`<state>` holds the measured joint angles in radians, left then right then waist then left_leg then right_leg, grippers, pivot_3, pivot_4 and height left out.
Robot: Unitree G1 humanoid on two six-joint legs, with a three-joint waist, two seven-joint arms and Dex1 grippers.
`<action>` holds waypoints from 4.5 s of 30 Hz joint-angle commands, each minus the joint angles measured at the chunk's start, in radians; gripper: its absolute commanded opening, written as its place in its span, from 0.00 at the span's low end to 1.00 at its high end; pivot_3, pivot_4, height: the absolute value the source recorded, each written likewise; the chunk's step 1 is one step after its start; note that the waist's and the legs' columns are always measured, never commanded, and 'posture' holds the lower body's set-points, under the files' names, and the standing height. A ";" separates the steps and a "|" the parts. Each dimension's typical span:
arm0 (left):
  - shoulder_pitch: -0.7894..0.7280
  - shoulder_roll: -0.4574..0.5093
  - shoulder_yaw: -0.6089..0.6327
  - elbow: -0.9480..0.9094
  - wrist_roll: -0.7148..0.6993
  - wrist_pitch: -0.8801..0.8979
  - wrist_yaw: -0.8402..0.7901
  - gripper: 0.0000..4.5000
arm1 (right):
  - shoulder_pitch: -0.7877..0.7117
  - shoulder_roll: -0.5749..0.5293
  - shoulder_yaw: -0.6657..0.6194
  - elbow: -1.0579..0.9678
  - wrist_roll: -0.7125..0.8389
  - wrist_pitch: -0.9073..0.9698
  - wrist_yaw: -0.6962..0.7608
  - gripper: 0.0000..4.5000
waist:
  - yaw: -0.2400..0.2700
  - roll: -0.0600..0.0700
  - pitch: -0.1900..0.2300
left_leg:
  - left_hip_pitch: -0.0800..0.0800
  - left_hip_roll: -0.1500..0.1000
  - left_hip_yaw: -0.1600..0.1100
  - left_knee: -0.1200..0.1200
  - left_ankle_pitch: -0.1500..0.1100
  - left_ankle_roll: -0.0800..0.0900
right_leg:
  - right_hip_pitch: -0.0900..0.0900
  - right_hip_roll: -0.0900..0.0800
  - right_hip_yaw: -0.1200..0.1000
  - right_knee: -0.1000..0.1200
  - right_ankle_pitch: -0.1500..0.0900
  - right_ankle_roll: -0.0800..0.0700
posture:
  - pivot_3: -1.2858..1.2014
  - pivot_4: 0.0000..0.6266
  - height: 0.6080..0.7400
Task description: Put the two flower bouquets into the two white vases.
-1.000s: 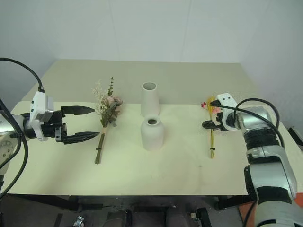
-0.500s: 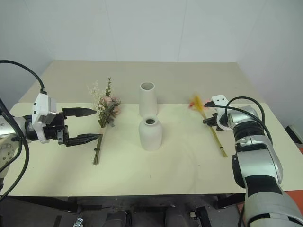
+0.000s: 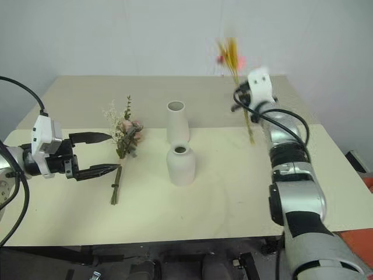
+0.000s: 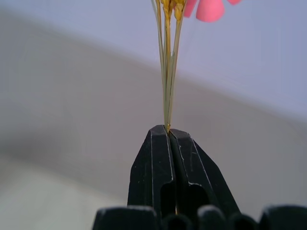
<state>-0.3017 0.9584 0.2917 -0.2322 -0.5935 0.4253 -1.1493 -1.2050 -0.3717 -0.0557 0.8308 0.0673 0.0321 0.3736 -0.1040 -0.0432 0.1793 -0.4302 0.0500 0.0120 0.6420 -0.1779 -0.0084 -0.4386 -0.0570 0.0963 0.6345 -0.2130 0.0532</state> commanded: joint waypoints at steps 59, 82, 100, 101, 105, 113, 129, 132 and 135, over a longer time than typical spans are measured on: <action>0.451 0.028 0.473 -0.366 -0.150 0.195 0.094 1.00 | -0.361 0.347 -0.456 0.506 0.286 -0.405 -0.165 0.00 | -0.024 0.002 0.001 | 0.005 0.000 -0.008 -0.002 0.000 -0.001 | 0.001 0.001 -0.006 0.009 -0.005 -0.008 | 0.52 0.24 1.00; 0.463 0.014 0.465 -0.360 -0.159 0.163 0.094 1.00 | -0.318 0.439 -0.340 0.492 0.119 -0.498 -0.103 0.00 | -0.048 0.002 0.002 | 0.006 0.000 -0.009 -0.006 0.000 -0.001 | 0.001 0.002 -0.007 0.008 -0.005 -0.009 | 0.52 0.24 1.00; 0.445 0.015 0.447 -0.345 -0.158 0.158 0.107 1.00 | -0.249 0.449 -0.270 0.473 0.081 -0.527 -0.010 0.90 | -0.047 0.002 0.002 | 0.006 0.000 -0.011 -0.010 0.000 -0.001 | 0.001 0.002 -0.008 0.007 -0.006 -0.011 | 0.52 0.24 1.00; 0.442 0.016 0.442 -0.341 -0.157 0.159 0.108 1.00 | -0.238 0.438 -0.269 0.467 0.081 -0.534 -0.002 0.97 | -0.047 0.003 0.002 | 0.007 0.000 -0.011 -0.010 0.000 -0.001 | 0.001 0.002 -0.008 0.007 -0.006 -0.011 | 0.52 0.24 1.00; 0.436 -0.005 0.423 -0.353 -0.154 0.172 0.159 1.00 | -0.190 0.395 -0.257 0.426 0.088 -0.538 0.087 0.99 | -0.047 0.002 0.002 | 0.006 0.000 -0.011 -0.010 0.001 -0.001 | 0.001 0.002 -0.008 0.007 -0.006 -0.011 | 0.52 0.24 1.00; 0.409 -0.111 0.249 -0.578 0.005 0.398 0.641 1.00 | 0.035 0.182 -0.180 -0.020 0.160 -0.175 0.355 0.99 | -0.031 0.002 0.001 | 0.006 -0.001 -0.012 -0.010 0.001 -0.001 | 0.002 0.002 -0.008 0.008 -0.007 -0.010 | 0.52 0.24 1.00; -0.303 -0.361 -0.183 -0.048 0.114 1.028 0.994 1.00 | 0.525 -0.682 -0.173 -0.992 0.466 0.827 0.797 0.99 | 0.030 0.002 0.002 | 0.016 -0.003 -0.013 -0.004 0.001 -0.001 | 0.014 0.003 -0.006 0.006 -0.011 0.000 | 0.52 0.24 1.00; -0.350 -0.384 -0.229 0.048 0.137 0.970 0.965 1.00 | 0.594 -0.739 -0.230 -1.066 0.516 0.880 0.797 0.99 | 0.033 0.002 0.002 | 0.016 -0.003 -0.013 -0.004 0.000 -0.001 | 0.014 0.003 -0.005 0.006 -0.011 0.000 | 0.52 0.24 1.00; -0.423 -0.403 -0.289 0.186 0.191 0.935 0.968 0.96 | 0.652 -0.790 -0.280 -1.126 0.556 0.918 0.797 1.00 | 0.043 0.002 0.002 | 0.016 -0.004 -0.013 -0.004 0.001 -0.001 | 0.013 0.003 -0.006 0.007 -0.011 0.000 | 0.52 0.24 1.00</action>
<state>-0.6803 0.5639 0.0124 -0.0908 -0.4402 1.3932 -0.1876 -0.5511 -1.1269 -0.2688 -0.2468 0.5938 0.9294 1.1691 -0.0607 -0.0411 0.1817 -0.4143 0.0456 -0.0014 0.6384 -0.1773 -0.0094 -0.4251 -0.0549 0.0908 0.6411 -0.2238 0.0536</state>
